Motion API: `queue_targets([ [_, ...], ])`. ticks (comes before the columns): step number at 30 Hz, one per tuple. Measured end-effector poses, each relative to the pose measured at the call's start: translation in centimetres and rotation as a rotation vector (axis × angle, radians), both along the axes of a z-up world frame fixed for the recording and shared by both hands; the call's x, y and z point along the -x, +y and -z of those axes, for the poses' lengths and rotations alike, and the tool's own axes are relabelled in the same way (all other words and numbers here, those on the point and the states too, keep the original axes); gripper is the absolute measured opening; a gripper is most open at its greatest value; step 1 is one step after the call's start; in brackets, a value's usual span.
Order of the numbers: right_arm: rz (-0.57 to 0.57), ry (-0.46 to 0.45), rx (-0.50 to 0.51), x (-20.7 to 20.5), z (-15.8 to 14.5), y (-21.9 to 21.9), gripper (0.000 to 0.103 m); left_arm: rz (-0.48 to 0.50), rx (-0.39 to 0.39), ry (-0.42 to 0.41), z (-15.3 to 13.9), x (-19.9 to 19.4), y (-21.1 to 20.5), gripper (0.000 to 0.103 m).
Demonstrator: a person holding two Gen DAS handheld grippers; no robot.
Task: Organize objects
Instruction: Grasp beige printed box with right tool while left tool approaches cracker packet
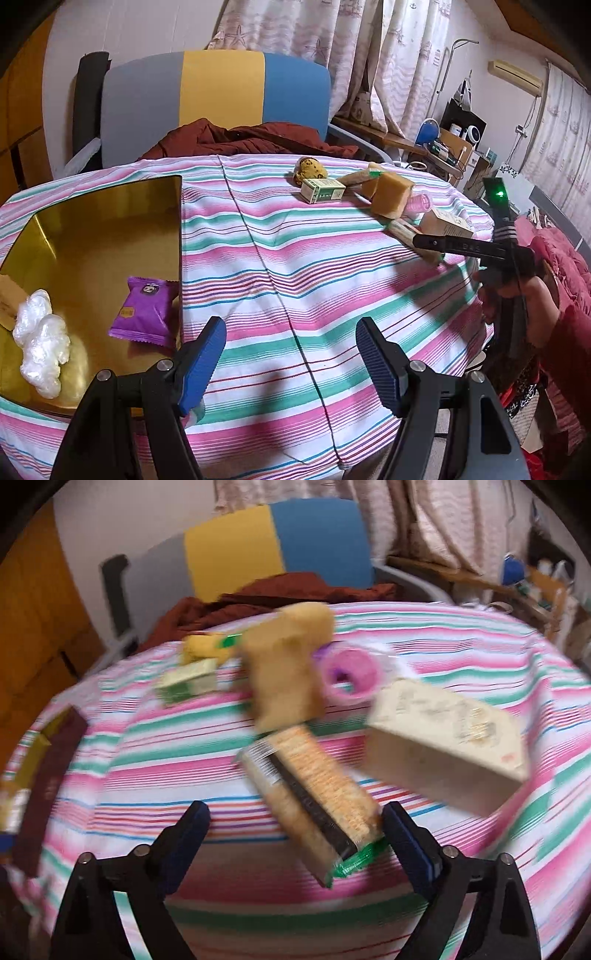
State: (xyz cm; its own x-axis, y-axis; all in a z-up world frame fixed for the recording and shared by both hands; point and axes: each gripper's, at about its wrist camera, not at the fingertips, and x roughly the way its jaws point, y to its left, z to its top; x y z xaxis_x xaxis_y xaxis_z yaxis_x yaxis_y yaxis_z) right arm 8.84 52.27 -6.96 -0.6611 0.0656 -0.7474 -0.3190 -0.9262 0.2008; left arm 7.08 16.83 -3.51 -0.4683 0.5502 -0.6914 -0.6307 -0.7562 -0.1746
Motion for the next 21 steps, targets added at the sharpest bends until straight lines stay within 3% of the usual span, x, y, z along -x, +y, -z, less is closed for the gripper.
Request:
queue_targets([
  [3,-0.023,0.072,0.059,-0.8,-0.7,-1.2,0.096,0.002,0.004,0.001,-0.1,-0.1,0.2,0.074],
  [6,0.020,0.115,0.023,-1.0,-1.3,-0.9,0.096,0.000,0.003,0.002,-0.2,-0.1,0.2,0.074],
  [9,0.038,0.069,0.010,-0.2,-0.5,0.0,0.096,-0.007,0.000,-0.005,-0.2,0.0,0.2,0.074],
  [12,0.038,0.039,0.079,0.6,0.4,0.1,0.096,-0.011,-0.005,-0.013,-0.3,0.0,0.7,0.074],
  [15,-0.010,0.069,0.151,0.1,0.6,-2.1,0.096,-0.001,-0.002,-0.013,-0.4,0.1,1.4,0.074],
  [21,-0.121,0.117,0.161,-1.1,0.4,-6.5,0.096,0.036,0.016,-0.008,-0.5,0.1,3.4,0.074],
])
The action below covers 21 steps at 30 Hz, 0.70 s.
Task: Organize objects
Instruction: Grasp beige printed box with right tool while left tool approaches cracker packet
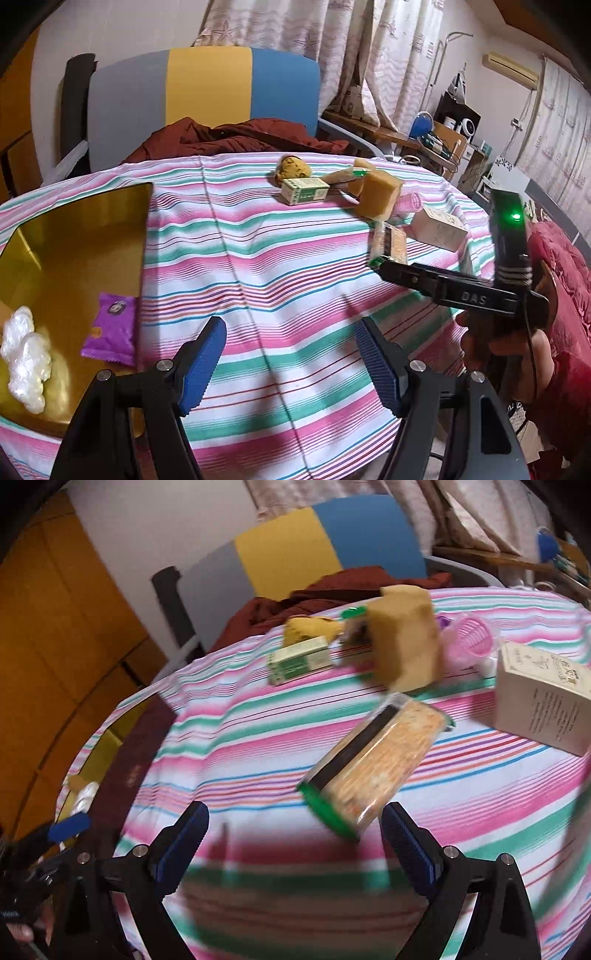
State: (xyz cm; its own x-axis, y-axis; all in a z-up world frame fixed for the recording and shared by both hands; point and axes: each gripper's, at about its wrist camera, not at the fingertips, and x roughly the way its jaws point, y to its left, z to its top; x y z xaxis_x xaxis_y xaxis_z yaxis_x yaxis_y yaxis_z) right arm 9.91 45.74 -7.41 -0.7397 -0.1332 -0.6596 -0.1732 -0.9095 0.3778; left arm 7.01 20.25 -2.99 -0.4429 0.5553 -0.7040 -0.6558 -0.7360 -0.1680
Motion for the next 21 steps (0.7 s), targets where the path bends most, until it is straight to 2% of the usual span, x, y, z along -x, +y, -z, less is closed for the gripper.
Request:
queue_targets([
  [5,0.088,0.095,-0.127,-2.3,-2.3,2.9,0.096,0.038,0.016,-0.003,0.3,-0.1,1.8,0.074],
  [9,0.170,0.068,-0.248,-2.4,-4.2,8.2,0.097,0.082,0.030,-0.022,0.9,-0.1,3.7,0.074],
  [12,0.117,-0.005,-0.346,-1.2,-4.8,10.9,0.097,0.124,0.047,-0.025,1.2,-0.2,5.2,0.074],
  [18,-0.101,-0.204,-0.523,1.8,-4.3,14.3,0.099,0.190,0.078,-0.038,1.4,0.2,8.2,0.074],
  [21,-0.112,-0.211,-0.512,1.9,-4.3,15.9,0.099,0.215,0.089,-0.044,1.6,0.4,9.6,0.074],
])
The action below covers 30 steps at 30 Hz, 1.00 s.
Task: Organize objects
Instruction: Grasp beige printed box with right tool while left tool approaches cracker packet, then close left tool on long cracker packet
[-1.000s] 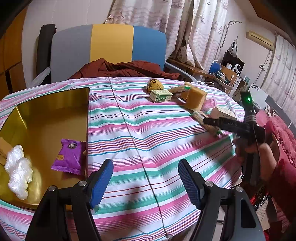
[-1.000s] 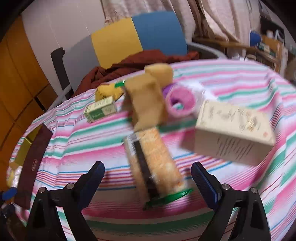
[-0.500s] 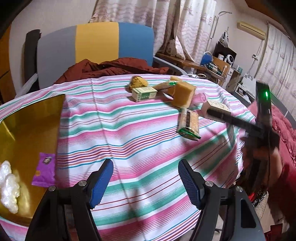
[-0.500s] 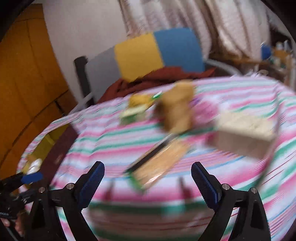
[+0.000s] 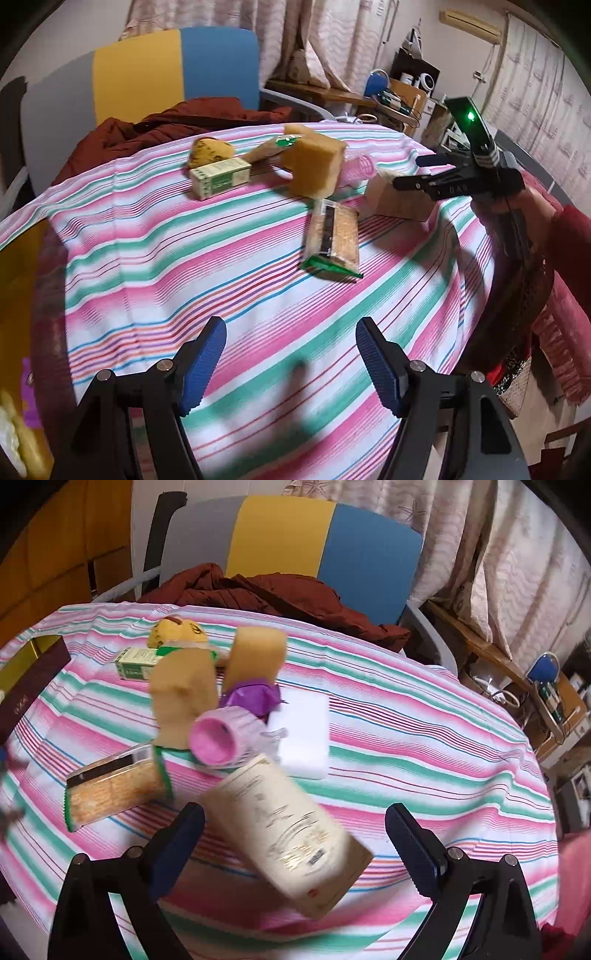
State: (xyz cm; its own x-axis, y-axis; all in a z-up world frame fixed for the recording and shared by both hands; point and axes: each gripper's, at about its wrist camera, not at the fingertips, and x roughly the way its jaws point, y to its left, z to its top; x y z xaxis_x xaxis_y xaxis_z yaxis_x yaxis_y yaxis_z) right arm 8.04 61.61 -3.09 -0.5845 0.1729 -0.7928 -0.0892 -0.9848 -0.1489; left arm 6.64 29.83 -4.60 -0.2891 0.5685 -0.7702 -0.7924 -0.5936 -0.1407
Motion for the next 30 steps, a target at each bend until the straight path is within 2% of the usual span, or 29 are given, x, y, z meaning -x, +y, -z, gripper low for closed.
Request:
queue_targets([
  [4,-0.014,-0.012,0.079,0.1,0.3,1.1,0.099,0.035,0.013,-0.011,0.3,0.2,1.7,0.074],
  [9,-0.053,-0.055,0.095,0.4,2.0,0.5,0.096,0.071,0.022,0.001,0.3,0.8,4.3,0.074],
  [10,-0.044,-0.043,0.091,0.2,2.2,0.3,0.091,0.076,0.024,0.006,0.3,1.0,4.8,0.074],
  [12,-0.012,-0.022,0.150,-0.1,2.5,0.3,0.071,0.082,0.023,0.006,0.5,1.4,5.9,0.074],
  [13,0.019,-0.017,0.221,-0.2,2.8,0.5,0.054,0.084,0.022,0.003,0.6,1.5,6.3,0.074],
  [14,0.053,-0.016,0.272,-0.2,3.2,0.5,0.053,0.087,0.020,-0.003,0.7,1.7,6.8,0.074],
  [16,0.145,0.014,0.292,-0.7,3.9,-0.3,0.053,0.092,0.025,0.004,1.0,1.9,7.8,0.074],
  [20,0.211,0.112,0.357,-1.7,4.1,-2.2,0.053,0.112,0.034,0.031,1.4,1.9,9.3,0.074],
  [24,0.318,0.206,0.345,-2.5,4.6,-4.2,0.053,0.138,0.057,0.079,2.2,2.0,10.7,0.074],
  [27,0.399,0.283,0.381,-3.2,5.2,-4.5,0.054,0.140,0.077,0.126,3.0,2.3,11.2,0.074],
  [30,0.438,0.307,0.372,-3.6,5.1,-4.2,0.054,0.168,0.089,0.162,4.1,2.2,11.4,0.072],
])
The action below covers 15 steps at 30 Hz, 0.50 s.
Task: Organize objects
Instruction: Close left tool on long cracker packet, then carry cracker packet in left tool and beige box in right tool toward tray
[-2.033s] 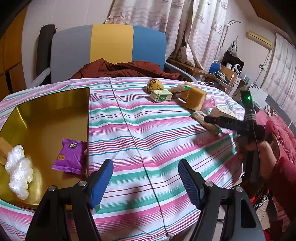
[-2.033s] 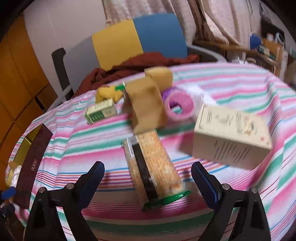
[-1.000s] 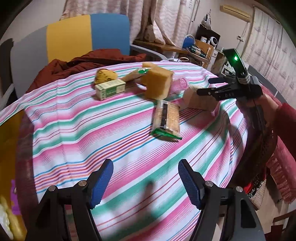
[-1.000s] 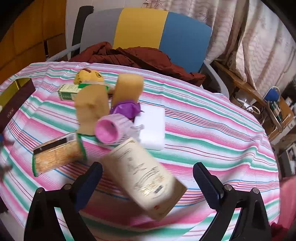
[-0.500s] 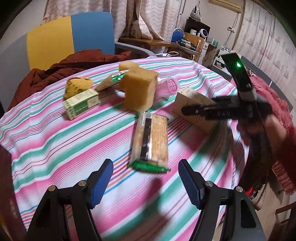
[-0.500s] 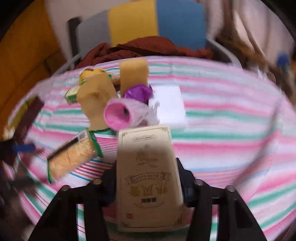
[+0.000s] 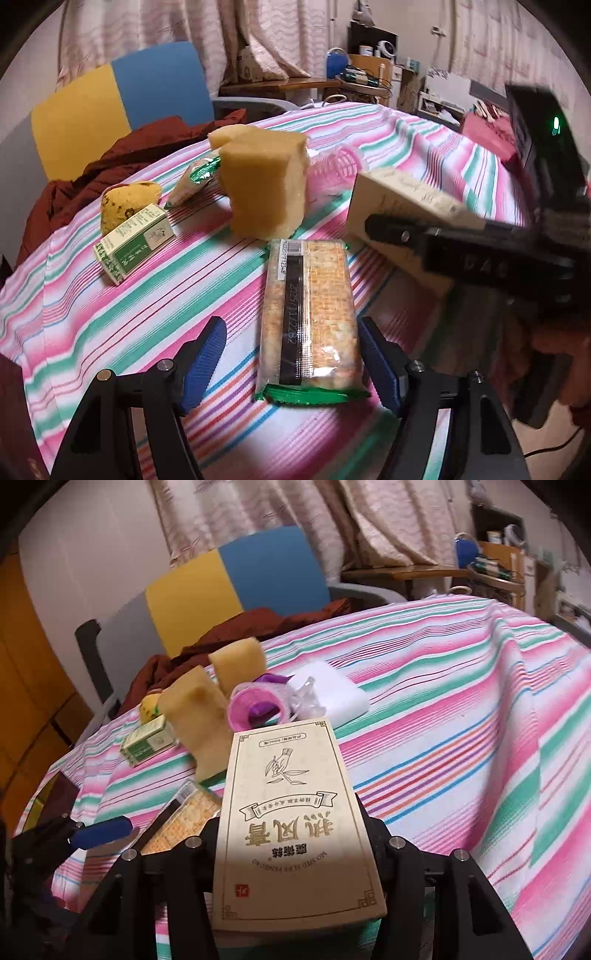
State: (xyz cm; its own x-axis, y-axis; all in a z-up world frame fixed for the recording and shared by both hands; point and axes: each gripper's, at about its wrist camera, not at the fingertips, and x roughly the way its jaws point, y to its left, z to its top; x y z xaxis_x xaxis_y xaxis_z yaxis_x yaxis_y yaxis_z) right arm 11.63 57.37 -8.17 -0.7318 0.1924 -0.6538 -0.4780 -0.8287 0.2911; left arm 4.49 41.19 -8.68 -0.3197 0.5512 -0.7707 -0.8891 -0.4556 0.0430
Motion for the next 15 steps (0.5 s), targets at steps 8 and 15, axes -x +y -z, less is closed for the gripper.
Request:
queue_targets([
  [8,0.025,0.021,0.000,-0.2,0.1,0.0,0.055,0.013,-0.033,-0.049,0.2,0.5,-0.4,0.071],
  [15,0.040,-0.005,-0.050,-0.1,0.2,-0.6,0.055,0.014,-0.060,-0.012,0.1,0.0,-1.2,0.048],
])
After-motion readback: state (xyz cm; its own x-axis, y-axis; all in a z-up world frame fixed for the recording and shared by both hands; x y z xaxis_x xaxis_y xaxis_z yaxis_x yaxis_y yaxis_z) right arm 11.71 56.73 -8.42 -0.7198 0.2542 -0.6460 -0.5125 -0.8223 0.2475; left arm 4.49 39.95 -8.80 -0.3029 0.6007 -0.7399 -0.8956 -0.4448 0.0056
